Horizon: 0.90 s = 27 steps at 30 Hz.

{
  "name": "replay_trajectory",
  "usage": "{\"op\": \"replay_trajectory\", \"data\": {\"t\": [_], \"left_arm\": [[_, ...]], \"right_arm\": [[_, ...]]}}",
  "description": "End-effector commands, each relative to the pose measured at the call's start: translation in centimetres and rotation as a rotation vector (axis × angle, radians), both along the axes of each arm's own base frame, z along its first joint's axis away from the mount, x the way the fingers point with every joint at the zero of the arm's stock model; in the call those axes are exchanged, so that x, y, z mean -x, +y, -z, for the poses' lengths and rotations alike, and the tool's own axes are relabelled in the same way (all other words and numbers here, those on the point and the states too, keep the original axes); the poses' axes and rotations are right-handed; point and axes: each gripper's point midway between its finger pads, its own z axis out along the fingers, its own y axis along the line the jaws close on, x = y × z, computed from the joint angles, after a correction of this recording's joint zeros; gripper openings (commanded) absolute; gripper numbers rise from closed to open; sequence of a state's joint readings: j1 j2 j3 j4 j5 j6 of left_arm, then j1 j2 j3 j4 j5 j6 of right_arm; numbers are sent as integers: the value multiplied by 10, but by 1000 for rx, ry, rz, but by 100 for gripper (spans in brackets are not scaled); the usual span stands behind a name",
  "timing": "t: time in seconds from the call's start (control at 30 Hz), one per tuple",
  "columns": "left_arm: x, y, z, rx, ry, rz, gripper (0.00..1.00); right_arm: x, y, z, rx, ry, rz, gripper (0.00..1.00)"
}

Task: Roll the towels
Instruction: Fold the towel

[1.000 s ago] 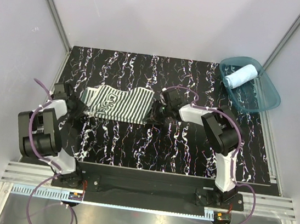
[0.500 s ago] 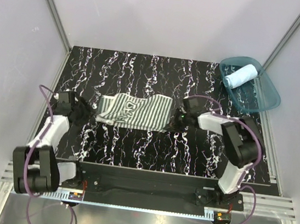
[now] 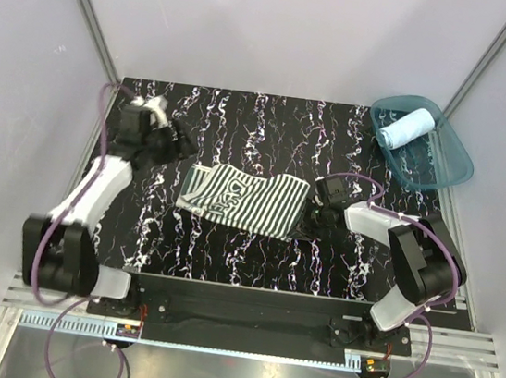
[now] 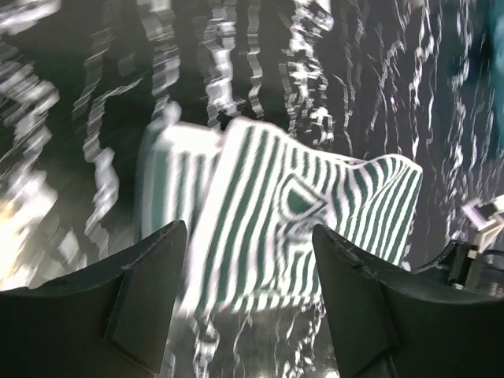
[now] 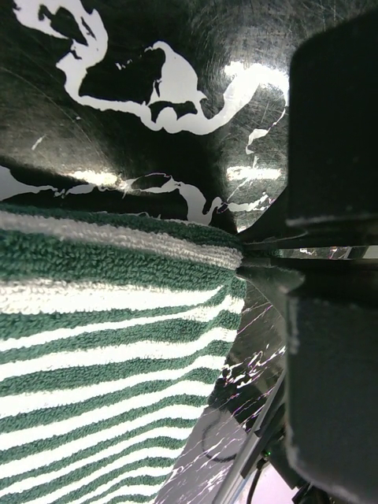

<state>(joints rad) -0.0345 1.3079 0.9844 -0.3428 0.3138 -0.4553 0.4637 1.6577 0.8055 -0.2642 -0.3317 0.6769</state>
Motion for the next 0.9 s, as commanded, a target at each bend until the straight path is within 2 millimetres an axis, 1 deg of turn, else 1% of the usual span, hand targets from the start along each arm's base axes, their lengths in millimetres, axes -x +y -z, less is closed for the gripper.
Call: {"op": "replay_trajectory", "data": {"t": [0.0, 0.03, 0.1, 0.13, 0.17, 0.23, 0.33, 0.37, 0.4, 0.47, 0.5, 0.6, 0.67, 0.73, 0.87], "left_arm": [[-25, -35, 10, -48, -7, 185, 70], [-36, -45, 22, -57, 20, 205, 70], [-45, -57, 37, -83, 54, 225, 70], [-55, -62, 53, -99, 86, 237, 70], [-55, -69, 78, -125, 149, 252, 69], [-58, -71, 92, -154, 186, 247, 69], [-63, -76, 109, -193, 191, 227, 70], [-64, -74, 112, -206, 197, 216, 71], [-65, -74, 119, -221, 208, 207, 76], [-70, -74, 121, -224, 207, 201, 81], [-71, -73, 128, -234, 221, 197, 84], [-78, -74, 130, -242, 211, 193, 86], [-84, -76, 125, -240, 193, 195, 86], [-86, -75, 126, -253, 196, 189, 86], [-97, -76, 119, -267, 169, 191, 84]], "right_arm": [[24, -26, 29, 139, 67, -14, 0], [22, -27, 29, 144, 63, -13, 0], [22, -27, 31, 148, 67, -9, 0], [22, -27, 32, 150, 68, -7, 0], [22, -27, 32, 148, 67, -9, 0], [23, -27, 31, 148, 68, -13, 0], [24, -27, 31, 143, 67, -22, 0], [25, -26, 31, 140, 68, -22, 0], [25, -27, 31, 140, 69, -22, 0], [25, -27, 31, 140, 69, -22, 0], [25, -26, 30, 138, 67, -22, 0], [25, -26, 31, 137, 65, -24, 0], [26, -26, 31, 137, 69, -24, 0], [25, -26, 31, 136, 65, -26, 0], [25, -26, 32, 138, 65, -25, 0]]}}
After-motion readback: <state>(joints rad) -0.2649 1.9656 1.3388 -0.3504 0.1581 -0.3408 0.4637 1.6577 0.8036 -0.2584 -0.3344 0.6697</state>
